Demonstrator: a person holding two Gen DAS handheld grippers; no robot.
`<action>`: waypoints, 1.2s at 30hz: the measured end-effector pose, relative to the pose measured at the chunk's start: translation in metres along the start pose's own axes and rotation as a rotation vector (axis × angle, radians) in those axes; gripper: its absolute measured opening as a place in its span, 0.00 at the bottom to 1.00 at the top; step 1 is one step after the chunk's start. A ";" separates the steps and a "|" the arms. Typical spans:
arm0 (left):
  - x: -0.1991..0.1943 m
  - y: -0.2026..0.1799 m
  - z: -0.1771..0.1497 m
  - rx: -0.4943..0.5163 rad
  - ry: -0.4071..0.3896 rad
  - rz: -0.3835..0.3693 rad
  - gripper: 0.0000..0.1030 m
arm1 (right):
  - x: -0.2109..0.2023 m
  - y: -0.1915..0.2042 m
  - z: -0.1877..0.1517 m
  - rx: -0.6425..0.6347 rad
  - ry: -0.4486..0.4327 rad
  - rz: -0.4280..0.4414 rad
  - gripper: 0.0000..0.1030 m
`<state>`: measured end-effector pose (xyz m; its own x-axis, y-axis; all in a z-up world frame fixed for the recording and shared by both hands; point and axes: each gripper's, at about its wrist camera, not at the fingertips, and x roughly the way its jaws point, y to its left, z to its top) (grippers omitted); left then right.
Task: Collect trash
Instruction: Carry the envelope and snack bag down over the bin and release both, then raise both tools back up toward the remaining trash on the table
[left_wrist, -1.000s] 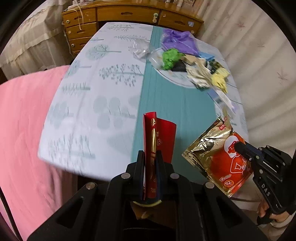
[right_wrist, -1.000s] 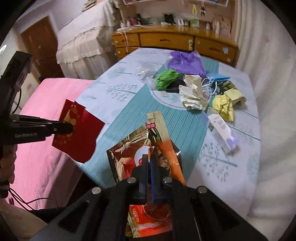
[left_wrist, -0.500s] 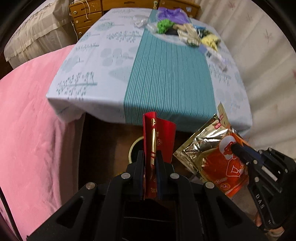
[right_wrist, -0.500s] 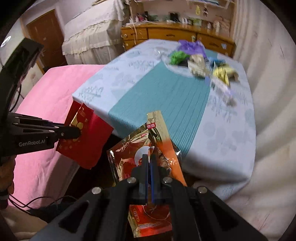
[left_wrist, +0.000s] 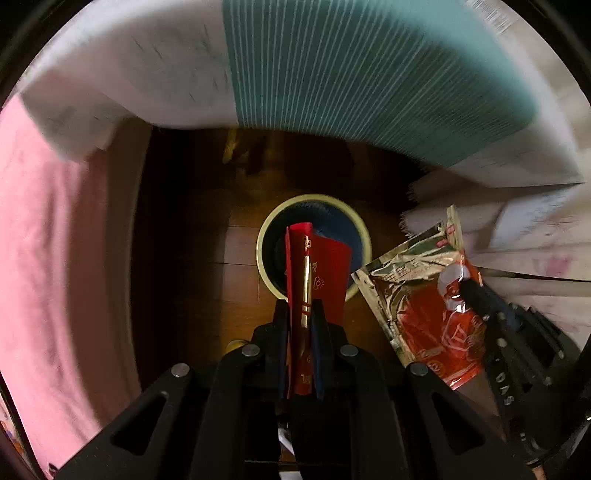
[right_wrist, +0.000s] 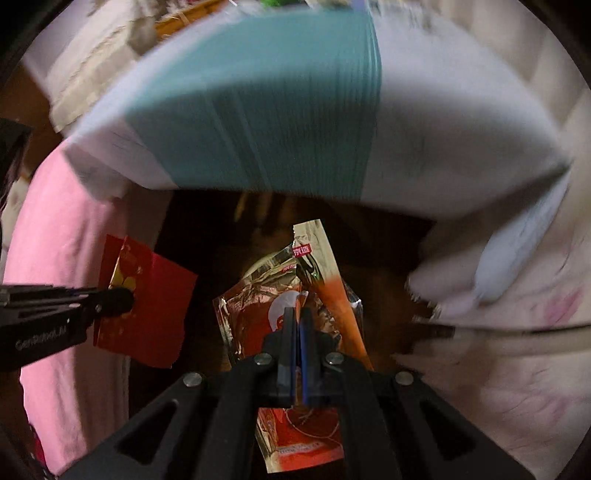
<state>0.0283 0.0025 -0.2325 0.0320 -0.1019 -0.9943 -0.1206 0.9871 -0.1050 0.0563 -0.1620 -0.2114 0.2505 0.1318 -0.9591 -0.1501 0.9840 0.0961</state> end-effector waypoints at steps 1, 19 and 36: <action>0.014 0.000 0.002 0.003 0.002 0.002 0.09 | 0.018 -0.001 -0.003 0.019 0.014 -0.003 0.01; 0.194 0.018 0.039 0.066 -0.037 0.058 0.79 | 0.218 -0.023 -0.024 0.229 0.059 0.018 0.60; 0.077 0.032 0.029 0.036 -0.102 0.080 0.79 | 0.102 -0.004 -0.025 0.262 -0.008 0.000 0.60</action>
<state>0.0555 0.0298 -0.3121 0.1251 -0.0118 -0.9921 -0.0914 0.9955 -0.0233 0.0585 -0.1551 -0.3158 0.2585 0.1313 -0.9570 0.1022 0.9814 0.1622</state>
